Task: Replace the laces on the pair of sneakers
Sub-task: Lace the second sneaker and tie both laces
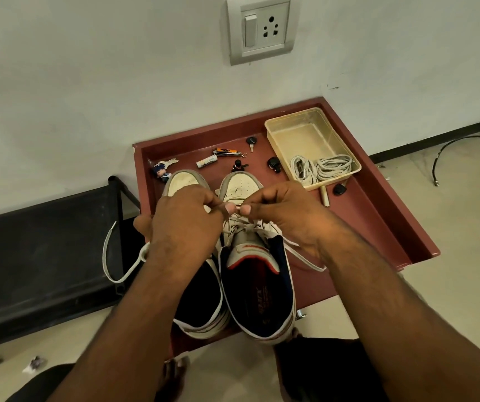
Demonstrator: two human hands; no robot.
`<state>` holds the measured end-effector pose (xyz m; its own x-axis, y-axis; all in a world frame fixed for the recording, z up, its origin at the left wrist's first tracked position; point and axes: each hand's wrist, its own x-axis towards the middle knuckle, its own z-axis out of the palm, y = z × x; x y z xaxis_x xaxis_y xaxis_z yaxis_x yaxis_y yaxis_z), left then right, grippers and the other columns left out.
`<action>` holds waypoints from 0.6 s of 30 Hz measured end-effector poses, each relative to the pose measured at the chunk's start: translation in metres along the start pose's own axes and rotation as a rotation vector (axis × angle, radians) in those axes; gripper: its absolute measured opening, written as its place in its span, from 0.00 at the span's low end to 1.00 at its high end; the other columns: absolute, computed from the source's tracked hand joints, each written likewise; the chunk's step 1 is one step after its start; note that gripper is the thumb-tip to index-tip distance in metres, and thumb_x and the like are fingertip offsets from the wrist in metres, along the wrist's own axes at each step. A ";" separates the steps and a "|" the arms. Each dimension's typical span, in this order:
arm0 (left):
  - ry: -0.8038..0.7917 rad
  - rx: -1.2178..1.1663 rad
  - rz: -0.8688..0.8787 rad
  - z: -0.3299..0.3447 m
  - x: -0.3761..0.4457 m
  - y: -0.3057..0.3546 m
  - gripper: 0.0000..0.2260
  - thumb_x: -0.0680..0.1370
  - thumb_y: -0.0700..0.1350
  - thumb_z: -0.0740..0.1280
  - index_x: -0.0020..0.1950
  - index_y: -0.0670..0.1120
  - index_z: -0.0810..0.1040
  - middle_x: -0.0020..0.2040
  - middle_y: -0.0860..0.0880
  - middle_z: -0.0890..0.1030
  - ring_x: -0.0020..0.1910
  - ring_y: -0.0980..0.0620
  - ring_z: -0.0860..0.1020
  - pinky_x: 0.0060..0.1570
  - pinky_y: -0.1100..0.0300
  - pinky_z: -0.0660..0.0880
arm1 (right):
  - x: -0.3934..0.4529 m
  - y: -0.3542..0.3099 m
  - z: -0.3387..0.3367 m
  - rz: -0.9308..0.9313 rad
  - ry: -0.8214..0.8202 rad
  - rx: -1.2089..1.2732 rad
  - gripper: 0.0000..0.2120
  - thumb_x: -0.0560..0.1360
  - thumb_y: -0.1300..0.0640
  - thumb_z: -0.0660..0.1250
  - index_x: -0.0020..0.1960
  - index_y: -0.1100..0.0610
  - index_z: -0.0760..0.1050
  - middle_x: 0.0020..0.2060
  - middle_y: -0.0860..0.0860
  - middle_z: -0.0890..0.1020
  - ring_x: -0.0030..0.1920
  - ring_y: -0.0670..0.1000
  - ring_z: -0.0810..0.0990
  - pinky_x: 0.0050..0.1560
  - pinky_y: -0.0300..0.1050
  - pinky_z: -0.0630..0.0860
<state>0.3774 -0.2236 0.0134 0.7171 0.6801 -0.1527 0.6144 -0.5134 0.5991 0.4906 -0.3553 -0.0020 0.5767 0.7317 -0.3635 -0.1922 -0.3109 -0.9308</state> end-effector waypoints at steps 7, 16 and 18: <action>-0.295 0.215 -0.093 0.005 0.002 -0.010 0.15 0.70 0.63 0.72 0.33 0.53 0.83 0.56 0.50 0.80 0.76 0.44 0.56 0.72 0.45 0.55 | -0.006 -0.007 -0.006 0.041 -0.052 -0.374 0.04 0.70 0.63 0.73 0.39 0.57 0.85 0.33 0.47 0.85 0.35 0.41 0.80 0.43 0.42 0.78; -0.352 0.045 -0.160 0.002 0.010 -0.020 0.11 0.74 0.44 0.73 0.31 0.52 0.82 0.61 0.48 0.80 0.79 0.46 0.52 0.76 0.42 0.45 | -0.004 -0.008 0.017 0.029 -0.009 -0.644 0.02 0.70 0.58 0.75 0.41 0.52 0.86 0.36 0.44 0.84 0.40 0.44 0.81 0.45 0.44 0.80; -0.379 0.046 -0.159 0.004 0.014 -0.027 0.10 0.72 0.47 0.73 0.31 0.56 0.83 0.59 0.49 0.81 0.77 0.46 0.56 0.75 0.41 0.40 | -0.002 -0.006 0.021 0.021 0.010 -0.726 0.02 0.70 0.56 0.74 0.42 0.50 0.85 0.39 0.45 0.85 0.42 0.46 0.82 0.47 0.46 0.80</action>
<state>0.3722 -0.2023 -0.0087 0.6771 0.5164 -0.5243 0.7353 -0.4458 0.5105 0.4738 -0.3418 0.0037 0.5865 0.7166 -0.3775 0.3701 -0.6517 -0.6621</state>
